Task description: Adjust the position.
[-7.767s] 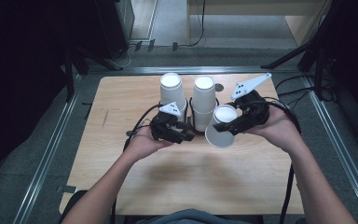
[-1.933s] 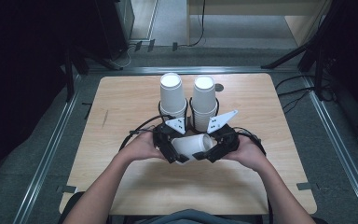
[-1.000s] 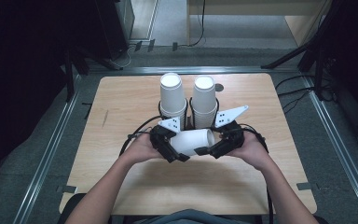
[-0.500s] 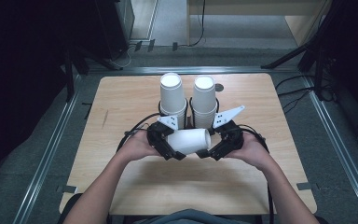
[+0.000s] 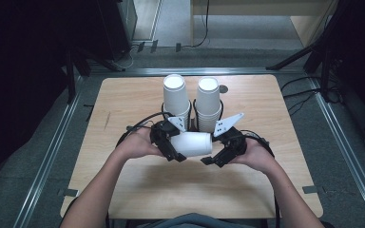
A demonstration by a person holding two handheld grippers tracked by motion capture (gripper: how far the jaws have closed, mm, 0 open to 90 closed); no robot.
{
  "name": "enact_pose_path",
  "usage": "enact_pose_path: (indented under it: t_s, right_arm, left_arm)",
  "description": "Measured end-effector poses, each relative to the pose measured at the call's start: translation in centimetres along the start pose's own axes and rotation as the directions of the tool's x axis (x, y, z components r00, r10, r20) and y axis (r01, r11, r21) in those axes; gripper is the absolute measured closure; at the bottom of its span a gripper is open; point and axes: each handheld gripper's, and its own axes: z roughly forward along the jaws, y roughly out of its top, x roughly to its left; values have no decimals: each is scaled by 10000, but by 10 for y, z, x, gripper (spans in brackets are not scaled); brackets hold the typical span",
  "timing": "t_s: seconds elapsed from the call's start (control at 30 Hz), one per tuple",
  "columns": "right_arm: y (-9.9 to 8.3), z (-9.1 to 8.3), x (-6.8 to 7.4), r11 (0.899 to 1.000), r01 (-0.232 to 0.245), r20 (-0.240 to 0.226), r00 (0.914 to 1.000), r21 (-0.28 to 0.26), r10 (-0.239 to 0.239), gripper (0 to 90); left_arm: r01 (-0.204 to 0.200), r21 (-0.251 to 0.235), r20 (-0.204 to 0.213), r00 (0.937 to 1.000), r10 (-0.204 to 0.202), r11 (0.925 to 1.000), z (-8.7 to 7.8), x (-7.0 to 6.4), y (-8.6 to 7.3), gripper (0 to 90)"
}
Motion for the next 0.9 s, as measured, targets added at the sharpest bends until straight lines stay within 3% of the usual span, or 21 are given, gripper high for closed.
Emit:
enact_pose_path:
  t_s: [0.1,0.37,0.63,0.73,0.9]
  right_arm:
    - [0,0,2,9997,256,155,9996,34,-256,160]
    - [2,1,1,9996,236,328,9992,144,-241,160]
    - [4,4,1,9994,316,468,9984,162,-323,160]
    - [5,6,0,9992,352,490,9981,206,-362,160]
    - [5,11,0,9988,389,476,9981,313,-404,160]
  left_arm:
    - [-35,352,-28,10000,36,9994,1,1,5,103]
    - [-113,1026,-5,9999,114,9947,1,4,13,103]
    - [-127,1858,-27,9999,135,9825,7,5,20,103]
    - [-173,2350,-129,9997,209,9718,14,5,22,102]
    - [-239,2622,-133,9995,284,9647,22,2,25,103]
